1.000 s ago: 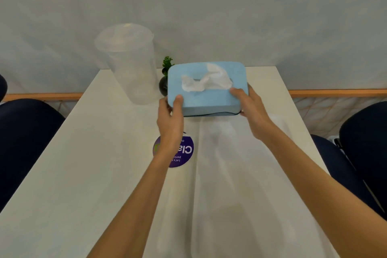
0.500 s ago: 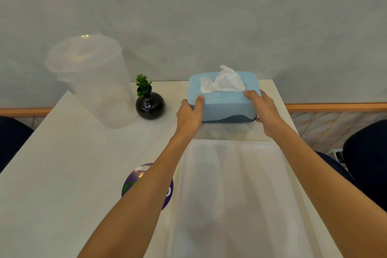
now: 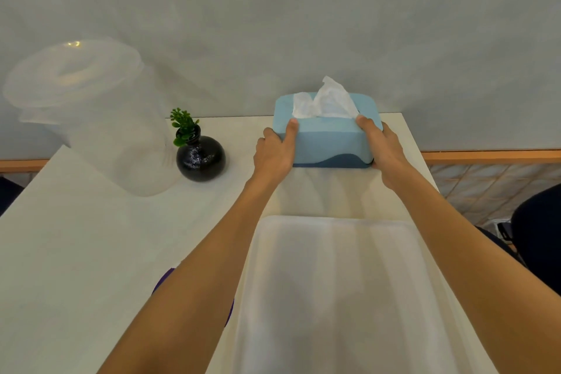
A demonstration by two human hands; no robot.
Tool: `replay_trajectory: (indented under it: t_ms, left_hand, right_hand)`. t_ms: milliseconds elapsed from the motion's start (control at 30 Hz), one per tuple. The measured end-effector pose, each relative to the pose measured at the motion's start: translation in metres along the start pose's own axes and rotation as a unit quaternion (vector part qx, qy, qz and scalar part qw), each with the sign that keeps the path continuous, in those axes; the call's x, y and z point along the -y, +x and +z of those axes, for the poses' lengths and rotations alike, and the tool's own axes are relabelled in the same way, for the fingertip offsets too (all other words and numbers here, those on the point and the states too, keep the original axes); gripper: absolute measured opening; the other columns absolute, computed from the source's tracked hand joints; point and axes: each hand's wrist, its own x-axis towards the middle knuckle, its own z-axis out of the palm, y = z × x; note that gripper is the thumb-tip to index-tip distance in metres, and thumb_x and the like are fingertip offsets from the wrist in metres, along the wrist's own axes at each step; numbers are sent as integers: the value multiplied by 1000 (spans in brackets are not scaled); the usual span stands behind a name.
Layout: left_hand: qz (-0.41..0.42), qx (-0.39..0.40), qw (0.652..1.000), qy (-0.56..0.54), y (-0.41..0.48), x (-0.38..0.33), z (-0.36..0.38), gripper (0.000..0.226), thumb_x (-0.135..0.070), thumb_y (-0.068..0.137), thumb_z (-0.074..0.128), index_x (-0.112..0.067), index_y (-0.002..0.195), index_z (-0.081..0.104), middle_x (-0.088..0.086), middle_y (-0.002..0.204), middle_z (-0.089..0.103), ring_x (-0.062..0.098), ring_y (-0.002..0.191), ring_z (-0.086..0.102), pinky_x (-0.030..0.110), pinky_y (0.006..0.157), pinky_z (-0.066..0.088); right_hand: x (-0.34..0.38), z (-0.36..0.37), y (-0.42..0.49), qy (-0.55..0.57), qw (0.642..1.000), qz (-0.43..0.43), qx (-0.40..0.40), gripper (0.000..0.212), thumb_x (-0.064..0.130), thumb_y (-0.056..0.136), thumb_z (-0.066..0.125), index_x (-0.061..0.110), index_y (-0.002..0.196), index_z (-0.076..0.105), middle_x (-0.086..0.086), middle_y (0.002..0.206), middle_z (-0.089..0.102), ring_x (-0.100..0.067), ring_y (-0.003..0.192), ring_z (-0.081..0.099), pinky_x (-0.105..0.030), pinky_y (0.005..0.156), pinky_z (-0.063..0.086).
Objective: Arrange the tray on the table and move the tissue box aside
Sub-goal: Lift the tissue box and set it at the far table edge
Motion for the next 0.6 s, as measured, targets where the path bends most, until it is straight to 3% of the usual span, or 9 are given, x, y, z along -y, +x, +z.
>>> replay_trajectory:
  t_ms: [133,267,600]
  left_hand:
    - [-4,18,1000,-1,6,-9,4,67,-66,91,30,-11,128,41,11,123,53,24,104,55,37,87,51]
    - [0,33,999,-6,10,-16,10,68,-65,91,32,-9,127,42,11,122,52,23,98,51,33,76,44]
    - [-2,45,999,-14,15,-24,21,69,-66,90,34,-8,126,42,11,122,52,23,98,51,33,78,45]
  right_hand:
    - [3,-2,10,-5,1000,-1,-15,58,58,87,44,20,131,41,-4,113,51,-21,102,51,-33,81,48]
    - [2,-9,18,-7,999,0,-33,58,58,86,44,18,128,43,-5,113,51,-23,102,51,-41,91,48]
    - [3,-19,30,-3,999,11,-47,57,59,84,45,19,125,45,-7,113,53,-23,101,52,-44,94,49]
